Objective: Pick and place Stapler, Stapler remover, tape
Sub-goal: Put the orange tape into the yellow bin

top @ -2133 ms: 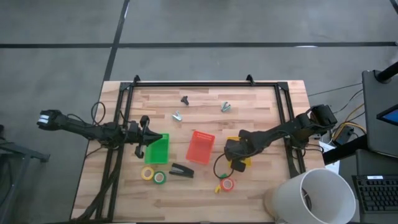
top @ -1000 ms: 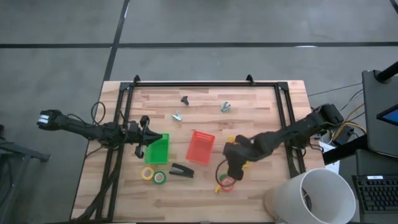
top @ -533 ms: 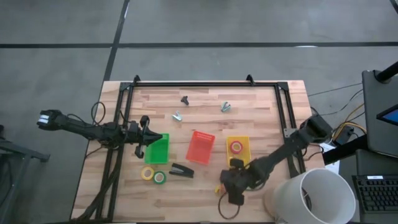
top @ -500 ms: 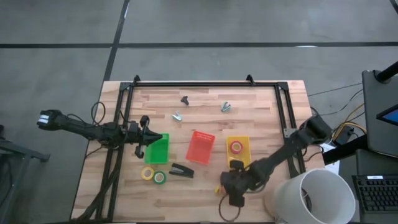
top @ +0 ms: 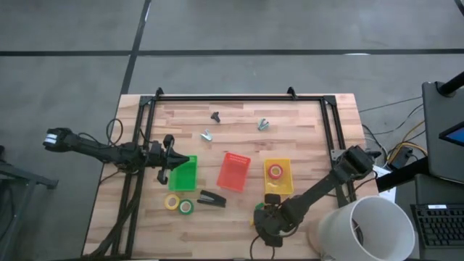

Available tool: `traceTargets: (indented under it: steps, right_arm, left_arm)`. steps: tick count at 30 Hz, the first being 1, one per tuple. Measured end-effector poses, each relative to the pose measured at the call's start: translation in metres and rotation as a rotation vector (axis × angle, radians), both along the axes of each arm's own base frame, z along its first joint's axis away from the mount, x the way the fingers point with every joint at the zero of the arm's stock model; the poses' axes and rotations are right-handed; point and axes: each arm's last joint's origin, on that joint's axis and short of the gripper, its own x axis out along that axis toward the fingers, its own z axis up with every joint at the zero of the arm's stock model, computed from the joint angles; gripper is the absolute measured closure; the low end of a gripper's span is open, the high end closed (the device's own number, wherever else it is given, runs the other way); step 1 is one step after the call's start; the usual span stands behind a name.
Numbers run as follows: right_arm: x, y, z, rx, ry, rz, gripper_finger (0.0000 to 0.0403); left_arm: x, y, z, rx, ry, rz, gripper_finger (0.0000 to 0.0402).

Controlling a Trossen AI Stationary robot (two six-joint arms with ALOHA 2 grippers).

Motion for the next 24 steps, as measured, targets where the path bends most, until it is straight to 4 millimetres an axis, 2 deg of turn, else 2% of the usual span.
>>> traceTargets:
  steps: [5, 10, 15, 20, 24]
  right_arm:
    - [0.002, 0.001, -0.002, -0.005, 0.005, 0.005, 0.0285]
    - [0.003, 0.002, 0.005, 0.005, -0.014, 0.018, 0.0337]
    - [0.003, 0.0, 0.03, 0.04, -0.073, 0.025, 0.0371]
    - [-0.002, -0.008, 0.064, 0.055, -0.162, 0.007, 0.0363]
    - [-0.014, -0.02, 0.093, -0.013, -0.238, -0.017, 0.0358]
  left_arm:
    - [0.0, 0.0, 0.0, 0.0, 0.0, 0.0, 0.0385]
    - [0.0, 0.0, 0.0, 0.0, 0.0, 0.0, 0.0385]
    - [0.0, 0.0, 0.0, 0.0, 0.001, 0.0, 0.0385]
    - [0.0, 0.0, 0.0, 0.0, 0.0, 0.0, 0.0385]
    - [0.0, 0.0, 0.0, 0.0, 0.0, 0.0, 0.0385]
